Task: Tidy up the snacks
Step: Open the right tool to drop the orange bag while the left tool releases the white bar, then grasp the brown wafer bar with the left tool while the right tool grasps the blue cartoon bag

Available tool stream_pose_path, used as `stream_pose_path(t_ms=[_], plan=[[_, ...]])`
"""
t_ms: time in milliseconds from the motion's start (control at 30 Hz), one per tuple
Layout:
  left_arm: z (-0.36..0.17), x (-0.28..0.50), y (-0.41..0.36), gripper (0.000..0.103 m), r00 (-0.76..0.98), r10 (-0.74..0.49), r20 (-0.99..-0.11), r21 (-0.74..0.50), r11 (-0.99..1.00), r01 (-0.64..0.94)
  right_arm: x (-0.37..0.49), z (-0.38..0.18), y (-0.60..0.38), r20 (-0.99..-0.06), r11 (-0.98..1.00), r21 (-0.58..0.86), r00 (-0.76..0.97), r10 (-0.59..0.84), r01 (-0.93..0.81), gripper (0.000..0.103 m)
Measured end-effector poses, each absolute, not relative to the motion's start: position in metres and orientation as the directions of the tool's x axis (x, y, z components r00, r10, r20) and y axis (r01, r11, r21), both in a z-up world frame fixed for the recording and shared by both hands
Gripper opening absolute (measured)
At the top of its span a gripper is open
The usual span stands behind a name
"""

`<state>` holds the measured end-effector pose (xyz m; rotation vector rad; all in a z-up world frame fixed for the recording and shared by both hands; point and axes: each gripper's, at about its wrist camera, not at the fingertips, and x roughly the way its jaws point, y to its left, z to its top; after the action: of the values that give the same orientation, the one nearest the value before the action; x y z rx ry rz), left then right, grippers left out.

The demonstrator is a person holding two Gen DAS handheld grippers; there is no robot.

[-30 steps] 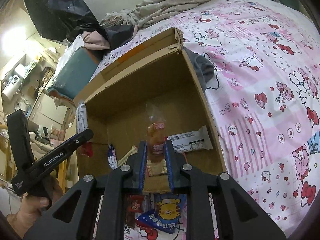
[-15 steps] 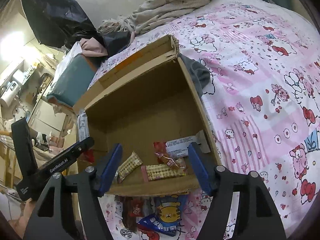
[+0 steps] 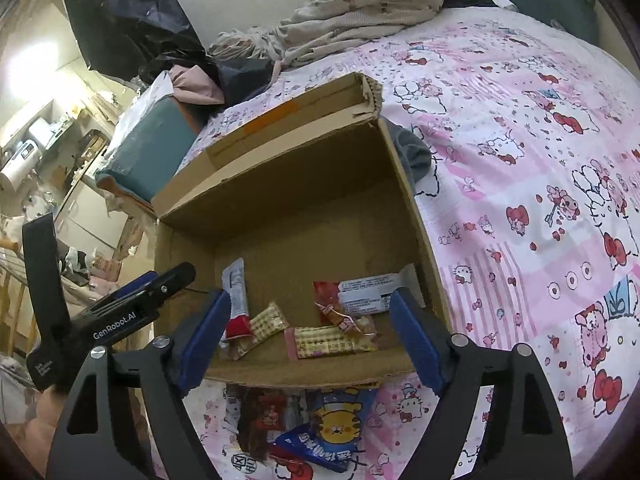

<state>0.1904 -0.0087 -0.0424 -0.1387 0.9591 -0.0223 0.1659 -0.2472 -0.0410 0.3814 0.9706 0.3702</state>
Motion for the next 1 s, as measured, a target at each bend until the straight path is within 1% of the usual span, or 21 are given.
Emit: stream_pose_path(t_ms=[33, 133, 200, 300, 333, 400, 467, 567, 667, 867, 1000], plan=[[-0.041, 0.189, -0.008, 0.080, 0.580, -0.084, -0.810, -0.134, 0.990, -0.043, 0.166, -0.040, -0.247, -0.720, 0.869, 0.475, 0.506, 0.475, -0.140, 0.086], [-0.037, 0.186, -0.003, 0.080, 0.591, -0.099, -0.801, -0.157, 0.987, -0.046, 0.165, -0.042, -0.246, -0.718, 0.859, 0.491, 0.492, 0.493, -0.145, 0.086], [-0.033, 0.182, -0.001, 0.080, 0.606, -0.140, -0.783, -0.198, 0.980, -0.030, 0.163, -0.042, -0.245, -0.718, 0.855, 0.495, 0.482, 0.502, -0.153, 0.086], [-0.028, 0.178, -0.005, 0.080, 0.614, -0.123, -0.780, -0.168, 0.986, -0.017, 0.158, -0.041, -0.244, -0.721, 0.853, 0.499, 0.475, 0.506, -0.152, 0.086], [-0.026, 0.176, -0.005, 0.082, 0.620, -0.114, -0.776, -0.159, 0.987, -0.017, 0.157, -0.041, -0.245, -0.722, 0.854, 0.499, 0.474, 0.504, -0.148, 0.086], [-0.022, 0.171, -0.005, 0.097, 0.632, -0.108, -0.768, -0.158, 0.987, -0.024, 0.155, -0.041, -0.246, -0.724, 0.851, 0.506, 0.467, 0.508, -0.143, 0.086], [-0.018, 0.167, -0.004, 0.100, 0.641, -0.114, -0.759, -0.168, 0.986, -0.023, 0.152, -0.040, -0.247, -0.726, 0.853, 0.502, 0.468, 0.504, -0.140, 0.089], [-0.016, 0.157, -0.003, 0.100, 0.651, -0.117, -0.750, -0.163, 0.987, -0.009, 0.146, -0.036, -0.248, -0.721, 0.852, 0.504, 0.473, 0.506, -0.141, 0.093], [-0.015, 0.150, -0.001, 0.100, 0.655, -0.108, -0.748, -0.154, 0.988, -0.012, 0.141, -0.035, -0.248, -0.725, 0.853, 0.502, 0.469, 0.505, -0.143, 0.093], [-0.015, 0.136, 0.008, 0.100, 0.634, -0.105, -0.766, -0.176, 0.983, -0.050, 0.129, -0.032, -0.250, -0.727, 0.853, 0.501, 0.463, 0.507, -0.147, 0.093], [-0.014, 0.125, 0.008, 0.100, 0.631, -0.084, -0.772, -0.157, 0.986, -0.061, 0.123, -0.033, -0.251, -0.728, 0.847, 0.513, 0.451, 0.516, -0.140, 0.093]])
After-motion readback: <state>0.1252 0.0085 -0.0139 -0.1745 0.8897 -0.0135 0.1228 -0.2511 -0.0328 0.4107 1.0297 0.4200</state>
